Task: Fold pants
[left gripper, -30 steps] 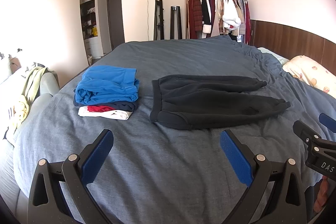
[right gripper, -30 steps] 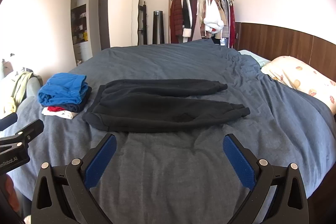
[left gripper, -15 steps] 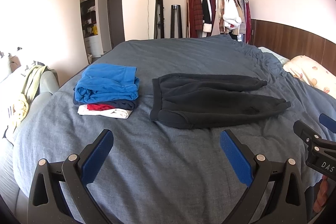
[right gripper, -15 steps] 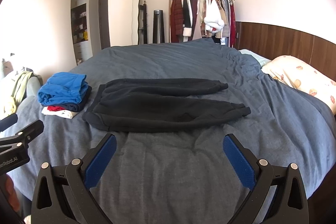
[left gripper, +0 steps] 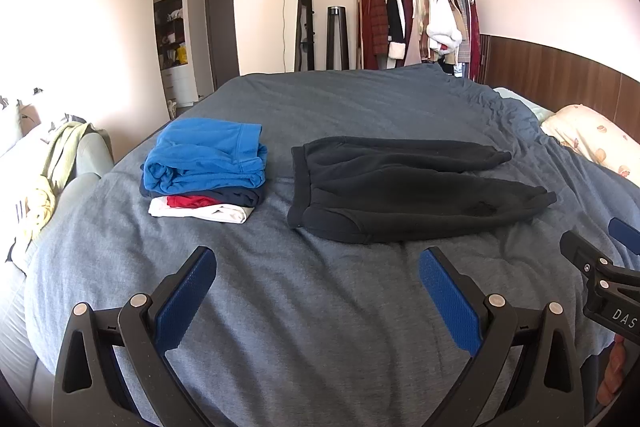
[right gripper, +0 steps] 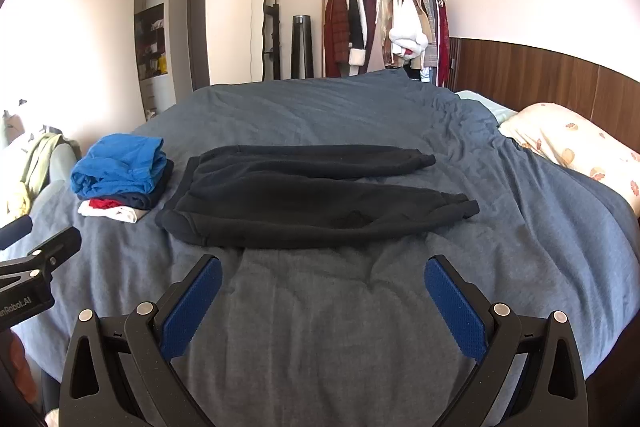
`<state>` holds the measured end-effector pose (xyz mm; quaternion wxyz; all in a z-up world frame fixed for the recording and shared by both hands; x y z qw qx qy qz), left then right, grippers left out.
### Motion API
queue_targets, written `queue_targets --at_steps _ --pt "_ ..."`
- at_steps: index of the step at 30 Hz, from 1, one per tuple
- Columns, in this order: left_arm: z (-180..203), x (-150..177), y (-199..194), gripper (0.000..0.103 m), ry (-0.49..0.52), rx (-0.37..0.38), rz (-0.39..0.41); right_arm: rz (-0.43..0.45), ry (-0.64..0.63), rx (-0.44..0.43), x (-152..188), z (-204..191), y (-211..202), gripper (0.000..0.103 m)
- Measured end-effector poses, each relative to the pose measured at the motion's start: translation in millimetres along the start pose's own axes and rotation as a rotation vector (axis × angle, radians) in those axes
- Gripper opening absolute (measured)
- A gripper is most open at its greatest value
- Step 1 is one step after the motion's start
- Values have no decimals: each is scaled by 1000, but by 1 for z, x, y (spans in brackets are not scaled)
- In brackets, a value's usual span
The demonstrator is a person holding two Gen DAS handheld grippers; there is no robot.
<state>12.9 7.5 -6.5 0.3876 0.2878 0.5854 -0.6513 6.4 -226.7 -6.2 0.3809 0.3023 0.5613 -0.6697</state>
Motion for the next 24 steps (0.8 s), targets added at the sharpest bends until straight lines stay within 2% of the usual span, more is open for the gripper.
queue_targets --at_steps 24 --pt "-1 0 2 103 -1 -1 0 -3 -3 1 0 0 1 102"
Point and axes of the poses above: each gripper's, at about its wrist camera, not at the fingertips, and y roughly the way its jaws point, z to its right, x to its underside, the point moved 1 cm from there along y, roughly the way its jaws point, and after that the axes turned 12 degrees about -y, right-handed, at the moved point
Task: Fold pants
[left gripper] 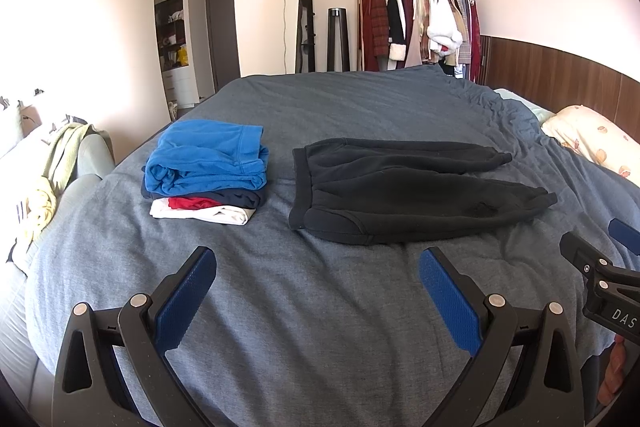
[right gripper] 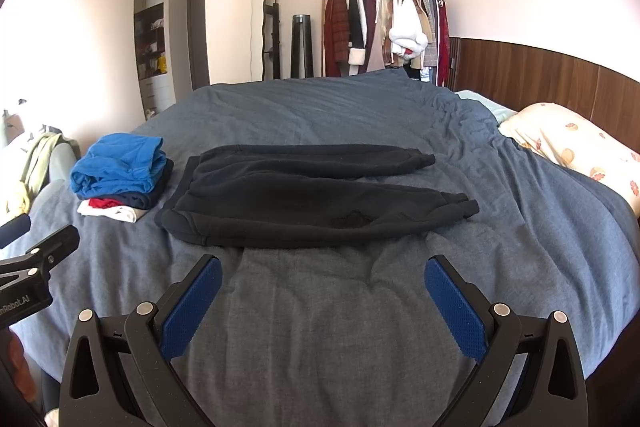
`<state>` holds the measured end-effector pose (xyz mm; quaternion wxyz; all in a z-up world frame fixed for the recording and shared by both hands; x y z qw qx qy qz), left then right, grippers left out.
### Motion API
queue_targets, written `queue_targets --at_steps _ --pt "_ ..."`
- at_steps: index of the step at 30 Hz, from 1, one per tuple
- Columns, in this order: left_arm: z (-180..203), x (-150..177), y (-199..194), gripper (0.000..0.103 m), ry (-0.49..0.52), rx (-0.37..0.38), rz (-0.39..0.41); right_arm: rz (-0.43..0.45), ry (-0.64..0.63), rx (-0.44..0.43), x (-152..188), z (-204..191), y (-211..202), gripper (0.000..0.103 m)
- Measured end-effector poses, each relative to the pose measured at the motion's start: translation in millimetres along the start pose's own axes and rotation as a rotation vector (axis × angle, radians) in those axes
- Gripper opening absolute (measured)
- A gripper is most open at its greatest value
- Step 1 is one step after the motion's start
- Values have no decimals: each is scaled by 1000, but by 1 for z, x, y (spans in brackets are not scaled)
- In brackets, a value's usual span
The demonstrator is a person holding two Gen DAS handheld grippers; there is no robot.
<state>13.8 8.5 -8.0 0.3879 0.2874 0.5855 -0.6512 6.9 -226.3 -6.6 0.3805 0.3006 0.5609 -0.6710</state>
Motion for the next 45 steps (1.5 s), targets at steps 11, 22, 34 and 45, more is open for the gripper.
queue_targets --at_steps 11,22,34,45 --pt "-4 2 4 103 -2 -11 -13 -13 0 -2 5 0 5 102" --pt "-9 5 25 103 -22 -48 -45 -51 14 7 7 3 19 102" --pt "-3 -1 59 103 62 -44 -39 -70 -77 14 -4 -9 57 102" --pt "-11 -7 112 103 -47 -46 -125 -151 59 -46 -8 -1 112 102"
Point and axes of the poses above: each gripper's, at about its wrist camera, not at the fingertips, and y roughly the way its jaws point, z to its right, x to its underside, the point moved 1 cm from there along y, roughly the way its jaws point, and after that the axes turned 12 degrees about -y, right-handed, at the moved point
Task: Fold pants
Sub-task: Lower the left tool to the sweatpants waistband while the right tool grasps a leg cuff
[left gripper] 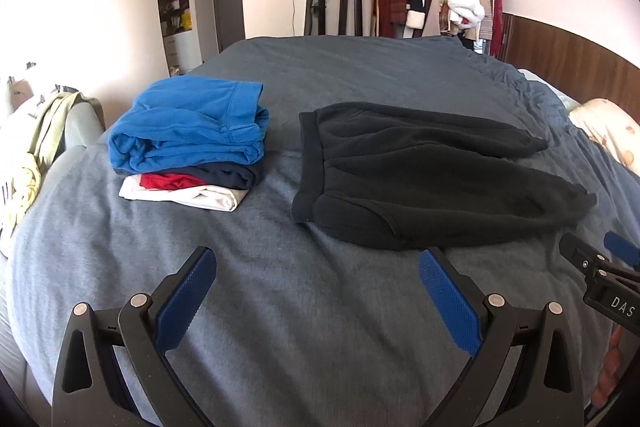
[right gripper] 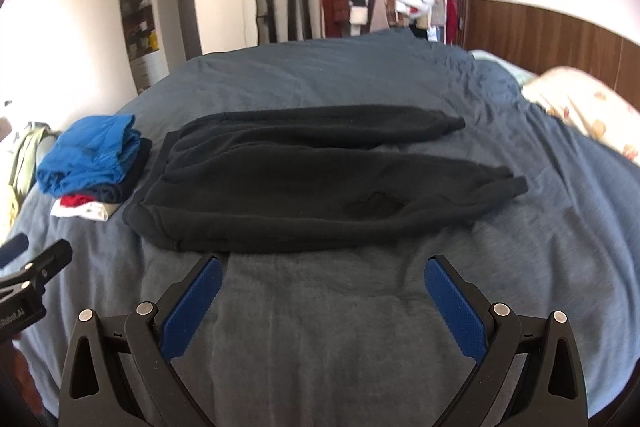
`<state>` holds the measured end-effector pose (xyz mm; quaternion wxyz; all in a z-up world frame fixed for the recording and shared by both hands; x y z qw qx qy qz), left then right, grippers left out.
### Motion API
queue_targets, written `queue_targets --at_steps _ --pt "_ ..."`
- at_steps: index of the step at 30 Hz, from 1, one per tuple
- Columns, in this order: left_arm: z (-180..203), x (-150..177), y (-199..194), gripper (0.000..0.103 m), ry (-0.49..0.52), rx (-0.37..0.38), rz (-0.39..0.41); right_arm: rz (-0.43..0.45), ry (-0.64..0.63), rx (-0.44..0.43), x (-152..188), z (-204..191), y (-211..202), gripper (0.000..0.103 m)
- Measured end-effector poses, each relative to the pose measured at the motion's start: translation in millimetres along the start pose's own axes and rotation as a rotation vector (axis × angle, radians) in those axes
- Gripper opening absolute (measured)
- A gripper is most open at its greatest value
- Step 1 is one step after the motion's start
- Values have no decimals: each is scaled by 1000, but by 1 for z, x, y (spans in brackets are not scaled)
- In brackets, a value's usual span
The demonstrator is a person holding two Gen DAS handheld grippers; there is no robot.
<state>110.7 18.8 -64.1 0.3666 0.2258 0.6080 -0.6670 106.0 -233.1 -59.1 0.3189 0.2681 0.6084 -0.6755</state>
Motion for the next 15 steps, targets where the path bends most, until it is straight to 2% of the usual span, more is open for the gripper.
queue_targets --at_steps 8,14,15 --pt "8 -7 35 97 -28 7 -22 -5 152 -10 0 17 33 101" --pt "16 -12 61 92 -40 16 -43 -31 219 -16 -2 27 60 94" --pt "17 -12 64 88 -44 19 -49 -35 231 -24 -2 29 65 92"
Point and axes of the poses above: each gripper's, at about its wrist camera, not at the fingertips, and y roughly the way its jaws point, z to its right, x to its underside, the point moved 1 cm from there along y, roughly the way its jaws point, and after that the axes turned 12 degrees about -y, right-handed, at the moved point
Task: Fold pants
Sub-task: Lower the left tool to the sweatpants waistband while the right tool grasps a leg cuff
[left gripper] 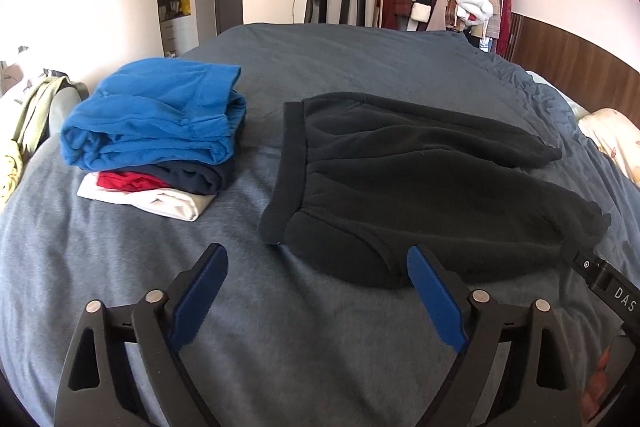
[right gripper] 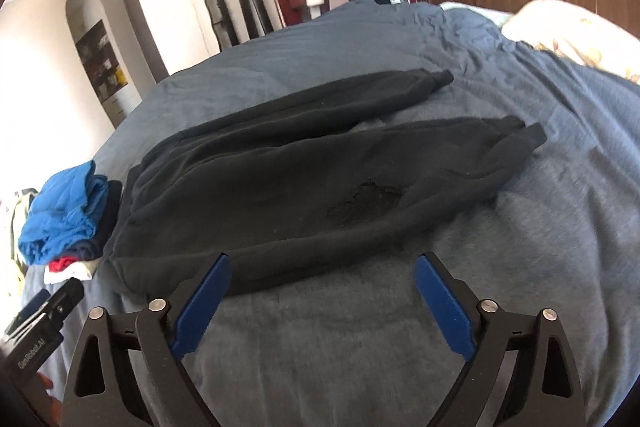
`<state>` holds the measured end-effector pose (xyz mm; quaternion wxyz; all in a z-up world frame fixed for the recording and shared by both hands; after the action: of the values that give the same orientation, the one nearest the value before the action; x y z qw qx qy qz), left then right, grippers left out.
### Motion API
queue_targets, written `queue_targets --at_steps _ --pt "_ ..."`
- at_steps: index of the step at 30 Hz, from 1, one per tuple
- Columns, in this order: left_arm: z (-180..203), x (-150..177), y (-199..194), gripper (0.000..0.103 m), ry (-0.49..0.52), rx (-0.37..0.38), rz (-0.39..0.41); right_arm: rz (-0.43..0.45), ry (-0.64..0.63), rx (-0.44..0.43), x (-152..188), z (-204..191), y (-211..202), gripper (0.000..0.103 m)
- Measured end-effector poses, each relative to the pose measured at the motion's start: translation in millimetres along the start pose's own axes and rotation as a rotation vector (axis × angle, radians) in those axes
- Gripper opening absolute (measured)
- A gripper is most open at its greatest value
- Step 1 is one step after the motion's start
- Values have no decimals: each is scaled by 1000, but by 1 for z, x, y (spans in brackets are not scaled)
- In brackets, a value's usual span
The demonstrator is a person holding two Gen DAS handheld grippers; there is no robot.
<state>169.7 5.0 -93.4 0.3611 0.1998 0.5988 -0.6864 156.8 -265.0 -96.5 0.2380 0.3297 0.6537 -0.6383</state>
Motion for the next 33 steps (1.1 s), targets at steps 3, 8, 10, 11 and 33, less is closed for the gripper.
queue_targets --at_steps 3,8,10,11,33 --pt "1 -3 13 82 -20 1 -23 -12 45 -14 -3 5 15 89" --pt "-1 -7 36 75 -78 -9 -67 -53 129 -31 -6 17 36 80" --pt "-1 -7 42 72 -80 -22 -70 -67 163 -37 -6 22 44 79" --pt "0 -7 45 71 -80 -26 -74 -71 168 -35 -6 23 47 78" --pt "3 -1 79 56 -68 -15 -136 -127 170 -17 1 34 74 55"
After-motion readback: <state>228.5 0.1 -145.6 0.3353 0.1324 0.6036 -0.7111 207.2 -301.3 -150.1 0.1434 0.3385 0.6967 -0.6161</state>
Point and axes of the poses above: each gripper's, at about its wrist camera, not at the fingertips, and y roughly the way its jaws point, z to its right, x to its underside, the point moved 1 cm from there along y, roughly the way its jaws point, and after that the axes turned 12 degrees about -y, right-handed, at the moved point
